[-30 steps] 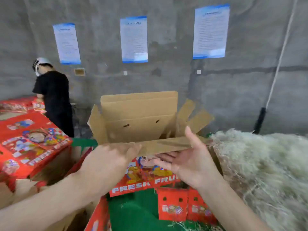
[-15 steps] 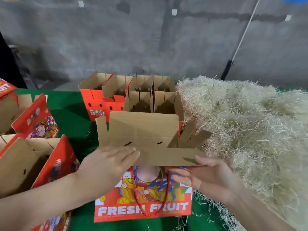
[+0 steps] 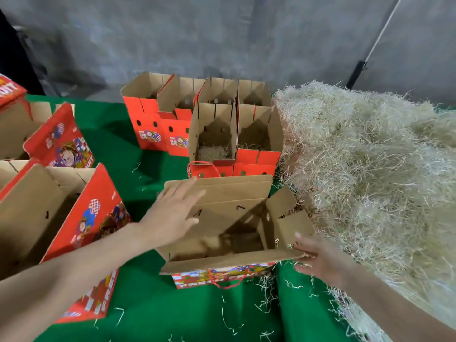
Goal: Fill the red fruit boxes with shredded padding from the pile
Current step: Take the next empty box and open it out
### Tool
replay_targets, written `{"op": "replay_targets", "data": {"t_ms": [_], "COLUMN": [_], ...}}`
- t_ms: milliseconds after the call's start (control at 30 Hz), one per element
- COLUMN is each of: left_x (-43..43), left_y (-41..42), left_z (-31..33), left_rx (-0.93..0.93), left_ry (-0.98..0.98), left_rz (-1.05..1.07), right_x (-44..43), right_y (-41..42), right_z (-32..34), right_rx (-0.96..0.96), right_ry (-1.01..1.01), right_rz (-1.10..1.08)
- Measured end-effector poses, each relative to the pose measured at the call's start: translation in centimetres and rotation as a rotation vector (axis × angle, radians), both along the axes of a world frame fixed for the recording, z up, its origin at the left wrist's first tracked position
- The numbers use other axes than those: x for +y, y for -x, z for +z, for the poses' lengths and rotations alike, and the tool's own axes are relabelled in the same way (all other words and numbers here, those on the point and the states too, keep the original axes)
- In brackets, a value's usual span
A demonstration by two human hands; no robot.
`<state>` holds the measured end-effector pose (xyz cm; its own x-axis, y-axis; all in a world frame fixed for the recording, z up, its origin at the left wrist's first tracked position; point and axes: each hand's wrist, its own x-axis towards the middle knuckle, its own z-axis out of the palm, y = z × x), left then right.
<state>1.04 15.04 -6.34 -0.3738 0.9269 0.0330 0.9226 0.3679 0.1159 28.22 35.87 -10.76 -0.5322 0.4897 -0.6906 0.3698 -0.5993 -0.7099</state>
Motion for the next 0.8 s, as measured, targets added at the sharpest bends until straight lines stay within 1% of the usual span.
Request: {"op": "replay_targets", "data": {"t_ms": [100, 133, 200, 333, 433, 467, 500, 600, 667, 700, 733, 800], "left_x": [3.4, 4.4, 5.6, 5.7, 5.4, 5.4, 5.4, 6.5, 7.5, 8.0, 8.6, 10.1], "left_y": [2.5, 3.3, 4.4, 5.7, 5.9, 5.4, 4.8, 2.0, 0.6, -0.1, -0.7, -1.3], "left_z": [-0.2, -0.4, -0.5, -0.2, 0.1, 0.1, -0.2, -1.0, -1.4, -1.5, -1.4, -0.7], "left_rx": [0.017, 0.004, -0.011, -0.113, -0.138, -0.121, -0.104, -0.048, -0.027, -0.046, -0.105, -0.282], "left_ry": [0.038, 0.052, 0.09, 0.105, 0.208, 0.253, 0.257, 0.148, 0.132, 0.14, 0.152, 0.196], "left_rz": [0.142, 0.184, 0.205, 0.032, -0.064, -0.074, -0.087, -0.095, -0.072, -0.074, -0.082, -0.089], "right_x": [0.8, 0.8, 0.3, -1.1, -1.5, -1.8, -2.0, -2.6, -2.7, -2.8, -2.7, -2.3], "right_y": [2.5, 3.2, 3.5, 0.9, -1.0, -1.3, -1.5, -1.5, -1.6, -1.7, -2.0, -2.3], "right_z": [1.0, 1.0, 0.9, 0.4, 0.8, 1.0, 1.3, 2.2, 2.7, 2.9, 3.0, 2.8], "right_rx": [-0.078, -0.112, -0.147, -0.124, -0.149, -0.169, -0.19, -0.207, -0.203, -0.197, -0.19, -0.183], "right_ry": [-0.244, -0.297, -0.318, -0.262, -0.324, -0.349, -0.37, -0.447, -0.483, -0.489, -0.495, -0.527], "right_rz": [-0.088, -0.114, -0.1, 0.071, 0.204, 0.265, 0.316, 0.395, 0.455, 0.479, 0.497, 0.535]}}
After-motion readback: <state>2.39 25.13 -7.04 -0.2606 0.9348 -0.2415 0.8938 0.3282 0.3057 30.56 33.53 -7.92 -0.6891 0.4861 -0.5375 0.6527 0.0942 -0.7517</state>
